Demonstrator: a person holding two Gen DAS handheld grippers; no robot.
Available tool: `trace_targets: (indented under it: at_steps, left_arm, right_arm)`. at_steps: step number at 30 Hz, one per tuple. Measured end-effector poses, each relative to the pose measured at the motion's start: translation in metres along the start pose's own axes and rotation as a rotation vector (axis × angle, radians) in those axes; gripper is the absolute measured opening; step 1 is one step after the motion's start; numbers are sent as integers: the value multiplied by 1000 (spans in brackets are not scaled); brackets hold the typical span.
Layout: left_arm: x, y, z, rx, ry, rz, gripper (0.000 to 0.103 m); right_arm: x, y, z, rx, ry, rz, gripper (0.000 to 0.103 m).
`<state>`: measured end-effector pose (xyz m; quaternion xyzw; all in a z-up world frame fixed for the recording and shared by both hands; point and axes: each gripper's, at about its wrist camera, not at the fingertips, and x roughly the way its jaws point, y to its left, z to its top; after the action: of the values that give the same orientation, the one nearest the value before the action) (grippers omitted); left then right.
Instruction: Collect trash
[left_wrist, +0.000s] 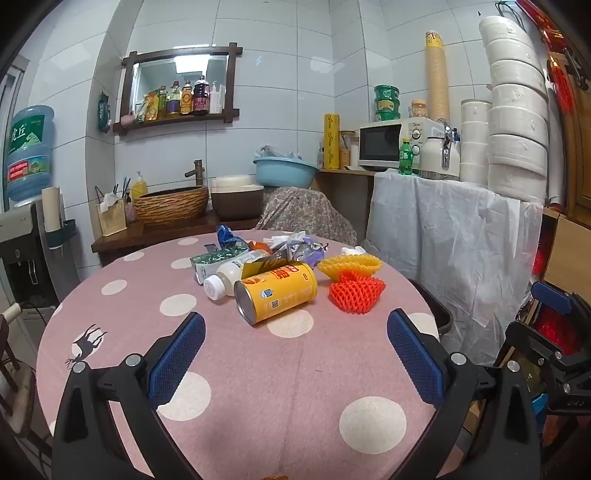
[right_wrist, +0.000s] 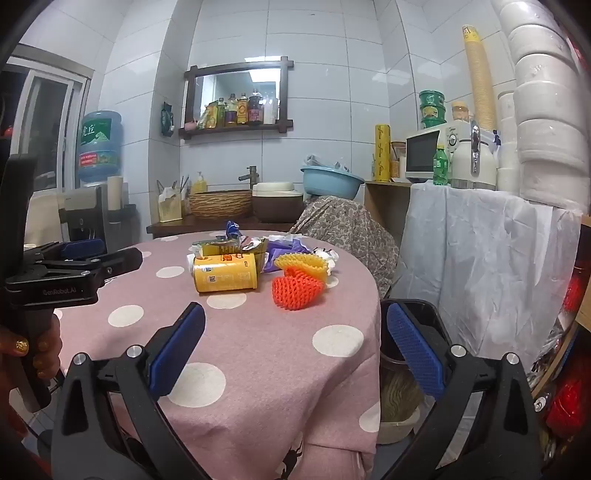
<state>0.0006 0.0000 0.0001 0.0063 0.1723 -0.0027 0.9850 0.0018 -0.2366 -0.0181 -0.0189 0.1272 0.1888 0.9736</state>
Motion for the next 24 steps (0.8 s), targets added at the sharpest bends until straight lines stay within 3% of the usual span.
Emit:
trace_targets:
  at_steps: [24]
  left_arm:
    - [4, -3, -6, 1, 12, -12, 98]
  right_arm:
    - [2, -3, -2, 13, 4, 3, 98]
